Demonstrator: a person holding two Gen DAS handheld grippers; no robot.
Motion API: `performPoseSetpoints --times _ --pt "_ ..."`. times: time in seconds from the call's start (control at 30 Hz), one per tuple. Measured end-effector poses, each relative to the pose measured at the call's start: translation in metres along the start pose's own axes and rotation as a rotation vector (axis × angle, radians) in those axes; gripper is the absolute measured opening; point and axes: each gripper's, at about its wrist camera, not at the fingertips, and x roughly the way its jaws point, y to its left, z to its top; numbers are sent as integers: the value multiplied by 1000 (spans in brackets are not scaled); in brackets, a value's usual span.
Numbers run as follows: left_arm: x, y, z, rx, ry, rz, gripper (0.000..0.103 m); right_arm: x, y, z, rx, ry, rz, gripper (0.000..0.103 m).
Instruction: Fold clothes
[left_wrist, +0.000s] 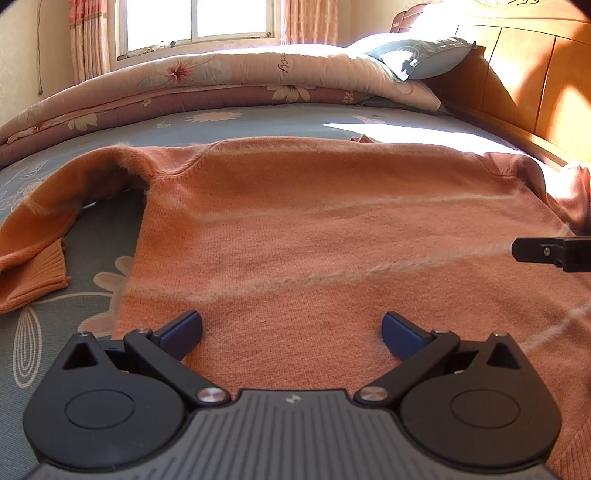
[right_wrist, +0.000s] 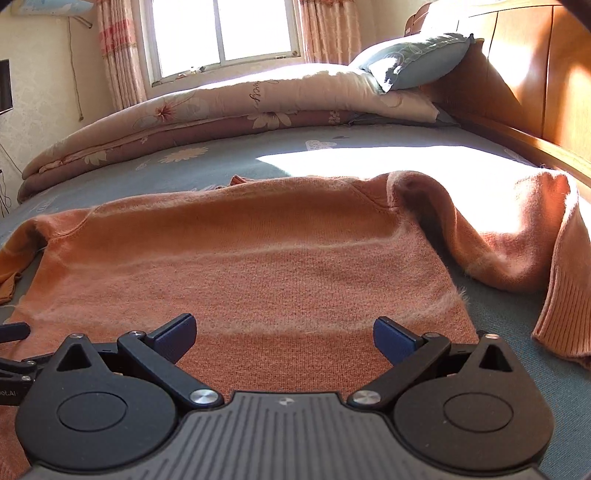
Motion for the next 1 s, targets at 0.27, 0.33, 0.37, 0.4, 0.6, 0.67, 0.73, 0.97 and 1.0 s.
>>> performPoseSetpoints --times 0.27,0.33,0.37,0.4,0.6,0.67,0.73,0.97,1.0 --pt "0 0 0 0 -2 0 103 -1 4 -17 -73 17 -18 103" --pt "0 0 0 1 -2 1 103 -5 4 -19 -85 29 -14 103" --pt "0 0 0 1 -2 1 103 -7 4 -21 -94 36 -13 103" --pt "0 0 0 0 -2 0 103 -9 4 -22 -104 44 -12 103" --pt "0 0 0 0 -1 1 103 -27 -15 -7 -110 99 112 99" --pt "-1 -2 1 3 2 10 103 -37 -27 16 -114 78 153 98" --pt "-4 -6 7 -3 17 14 102 -45 -36 43 -141 57 175 94" --pt "-14 -20 68 28 -53 -127 102 -48 -56 150 -270 -2 227 81" --pt "-11 -21 77 38 -53 -141 102 -43 -57 164 -285 -7 232 77"
